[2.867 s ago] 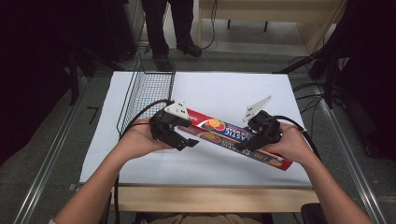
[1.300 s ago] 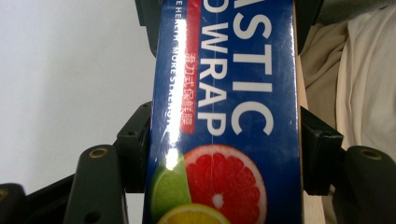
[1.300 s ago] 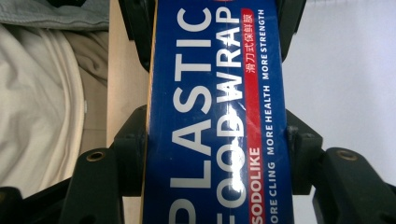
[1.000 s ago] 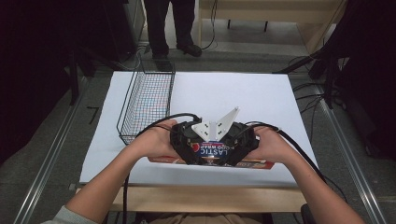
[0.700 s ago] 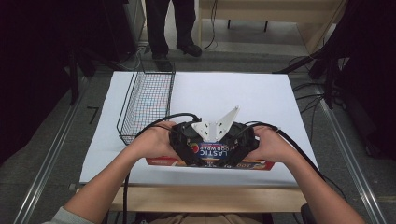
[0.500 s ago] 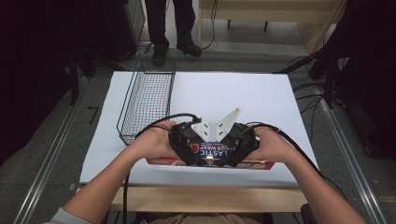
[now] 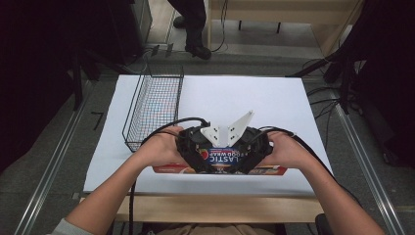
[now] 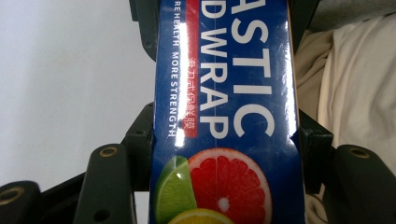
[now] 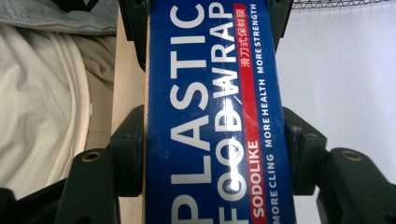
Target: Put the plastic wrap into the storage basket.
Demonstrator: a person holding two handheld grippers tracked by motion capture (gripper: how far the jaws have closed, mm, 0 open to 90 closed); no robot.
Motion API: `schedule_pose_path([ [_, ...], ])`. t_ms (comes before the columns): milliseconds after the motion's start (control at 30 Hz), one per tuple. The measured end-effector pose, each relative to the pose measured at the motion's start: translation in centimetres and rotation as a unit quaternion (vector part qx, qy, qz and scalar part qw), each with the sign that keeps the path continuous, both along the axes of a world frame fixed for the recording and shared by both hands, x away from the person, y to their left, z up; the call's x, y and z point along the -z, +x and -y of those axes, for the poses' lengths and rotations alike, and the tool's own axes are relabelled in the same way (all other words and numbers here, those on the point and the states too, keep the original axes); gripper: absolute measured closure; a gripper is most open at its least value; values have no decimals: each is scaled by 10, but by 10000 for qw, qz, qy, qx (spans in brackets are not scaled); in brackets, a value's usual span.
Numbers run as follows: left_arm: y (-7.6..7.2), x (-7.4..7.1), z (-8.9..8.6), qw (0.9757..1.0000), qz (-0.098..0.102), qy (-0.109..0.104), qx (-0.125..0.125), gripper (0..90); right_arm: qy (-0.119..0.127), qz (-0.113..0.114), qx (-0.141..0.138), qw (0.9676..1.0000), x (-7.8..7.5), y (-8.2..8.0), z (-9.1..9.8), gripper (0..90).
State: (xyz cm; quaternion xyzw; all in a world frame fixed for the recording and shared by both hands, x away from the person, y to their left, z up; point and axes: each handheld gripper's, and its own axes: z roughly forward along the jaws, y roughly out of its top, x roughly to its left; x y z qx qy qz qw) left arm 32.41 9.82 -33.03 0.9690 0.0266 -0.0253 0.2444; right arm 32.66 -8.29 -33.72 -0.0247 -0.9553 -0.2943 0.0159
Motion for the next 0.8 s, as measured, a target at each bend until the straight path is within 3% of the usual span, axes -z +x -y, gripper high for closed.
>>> schedule_pose_path([
  [567, 3, -3, -4, 9998, -6, 70, -208, 408, 75, 21, 184, 9998, -1, 4, 9, 328],
  [800, 5, -4, -8, 9995, -16, 65, -307, 408, 244, 319, 221, 9989, 2, 2, 20, 286],
])
